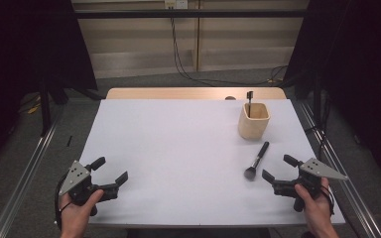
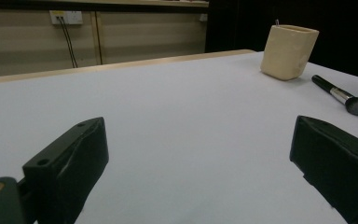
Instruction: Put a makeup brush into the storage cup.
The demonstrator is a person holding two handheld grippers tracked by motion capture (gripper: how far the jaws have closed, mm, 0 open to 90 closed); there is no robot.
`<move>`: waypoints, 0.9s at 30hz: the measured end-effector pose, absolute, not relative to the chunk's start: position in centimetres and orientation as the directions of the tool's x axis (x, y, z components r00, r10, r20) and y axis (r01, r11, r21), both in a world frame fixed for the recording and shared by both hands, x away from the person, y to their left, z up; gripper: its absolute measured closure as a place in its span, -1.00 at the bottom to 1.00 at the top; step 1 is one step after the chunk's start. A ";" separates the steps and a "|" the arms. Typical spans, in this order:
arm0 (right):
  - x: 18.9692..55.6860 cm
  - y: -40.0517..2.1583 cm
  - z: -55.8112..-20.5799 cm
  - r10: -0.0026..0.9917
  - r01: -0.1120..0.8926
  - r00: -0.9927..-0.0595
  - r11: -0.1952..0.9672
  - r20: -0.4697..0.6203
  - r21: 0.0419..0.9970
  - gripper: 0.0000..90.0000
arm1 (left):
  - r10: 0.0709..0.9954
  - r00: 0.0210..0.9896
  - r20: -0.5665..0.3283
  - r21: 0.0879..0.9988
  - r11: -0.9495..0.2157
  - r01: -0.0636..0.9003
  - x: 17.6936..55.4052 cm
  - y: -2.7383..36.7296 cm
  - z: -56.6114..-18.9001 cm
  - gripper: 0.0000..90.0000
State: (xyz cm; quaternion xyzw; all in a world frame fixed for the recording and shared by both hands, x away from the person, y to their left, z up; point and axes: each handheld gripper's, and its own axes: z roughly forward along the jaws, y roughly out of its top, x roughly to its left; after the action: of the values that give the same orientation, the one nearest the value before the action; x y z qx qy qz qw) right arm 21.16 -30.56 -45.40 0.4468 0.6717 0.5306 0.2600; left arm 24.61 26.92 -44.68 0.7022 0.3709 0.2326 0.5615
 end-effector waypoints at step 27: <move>24.7 -29.8 -43.9 0.868 0.312 -0.478 0.028 0.131 0.950 -0.98 | 0.791 0.609 -0.064 0.961 -0.116 0.252 24.6 27.0 -44.5 -0.91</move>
State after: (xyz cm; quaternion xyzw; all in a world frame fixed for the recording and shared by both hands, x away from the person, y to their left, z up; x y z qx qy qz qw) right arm 24.67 -29.82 -43.91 0.4410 0.6691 0.5398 0.2577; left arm 24.58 27.02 -44.53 0.7061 0.3692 0.2436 0.5530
